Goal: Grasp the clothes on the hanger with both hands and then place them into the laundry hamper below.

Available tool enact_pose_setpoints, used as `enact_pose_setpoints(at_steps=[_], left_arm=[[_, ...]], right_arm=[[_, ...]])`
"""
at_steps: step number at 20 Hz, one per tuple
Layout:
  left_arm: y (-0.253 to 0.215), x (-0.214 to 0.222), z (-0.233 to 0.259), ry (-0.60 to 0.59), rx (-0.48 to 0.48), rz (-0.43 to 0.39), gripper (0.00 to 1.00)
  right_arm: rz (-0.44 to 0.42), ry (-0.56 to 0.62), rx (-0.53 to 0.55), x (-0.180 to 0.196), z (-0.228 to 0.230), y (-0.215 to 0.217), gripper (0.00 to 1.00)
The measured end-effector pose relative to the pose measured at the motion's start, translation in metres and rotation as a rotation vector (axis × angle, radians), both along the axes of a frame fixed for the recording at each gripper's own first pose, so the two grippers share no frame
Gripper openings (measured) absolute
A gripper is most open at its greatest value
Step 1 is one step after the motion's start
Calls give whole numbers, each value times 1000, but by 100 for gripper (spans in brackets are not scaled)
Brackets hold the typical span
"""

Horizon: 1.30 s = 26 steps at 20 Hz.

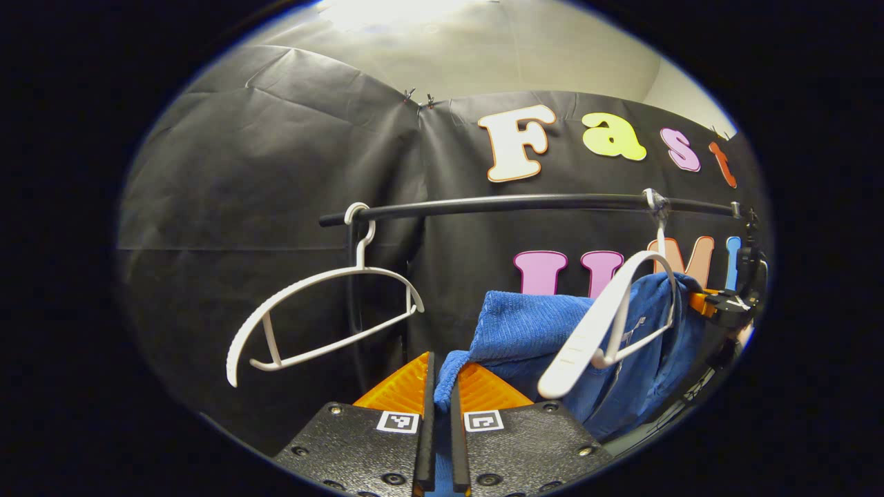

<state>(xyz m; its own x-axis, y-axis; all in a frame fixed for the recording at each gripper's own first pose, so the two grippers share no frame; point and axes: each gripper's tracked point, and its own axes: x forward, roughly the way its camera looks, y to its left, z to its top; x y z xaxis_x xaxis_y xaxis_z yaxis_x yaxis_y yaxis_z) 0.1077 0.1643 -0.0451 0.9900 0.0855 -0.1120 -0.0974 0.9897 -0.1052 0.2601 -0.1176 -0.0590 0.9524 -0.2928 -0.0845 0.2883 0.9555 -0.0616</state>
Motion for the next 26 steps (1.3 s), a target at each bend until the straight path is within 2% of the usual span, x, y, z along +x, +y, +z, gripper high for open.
enact_pose_setpoints(at_steps=[9,15,19,23,26], left_arm=[[-29,-20,-20,26,-17,-39,10],[-49,-31,-38,61,-40,-47,10],[-59,-39,-55,96,-22,-55,9],[-70,-47,-70,133,50,-75,10],[-85,-49,-77,144,48,-102,9]], right_arm=[[-34,58,-27,13,-24,-18,13],[-28,117,-48,7,-51,-21,13],[1,171,-59,-13,-79,-12,13],[40,214,-71,-33,-103,1,13],[91,226,-64,-47,-112,20,13]])
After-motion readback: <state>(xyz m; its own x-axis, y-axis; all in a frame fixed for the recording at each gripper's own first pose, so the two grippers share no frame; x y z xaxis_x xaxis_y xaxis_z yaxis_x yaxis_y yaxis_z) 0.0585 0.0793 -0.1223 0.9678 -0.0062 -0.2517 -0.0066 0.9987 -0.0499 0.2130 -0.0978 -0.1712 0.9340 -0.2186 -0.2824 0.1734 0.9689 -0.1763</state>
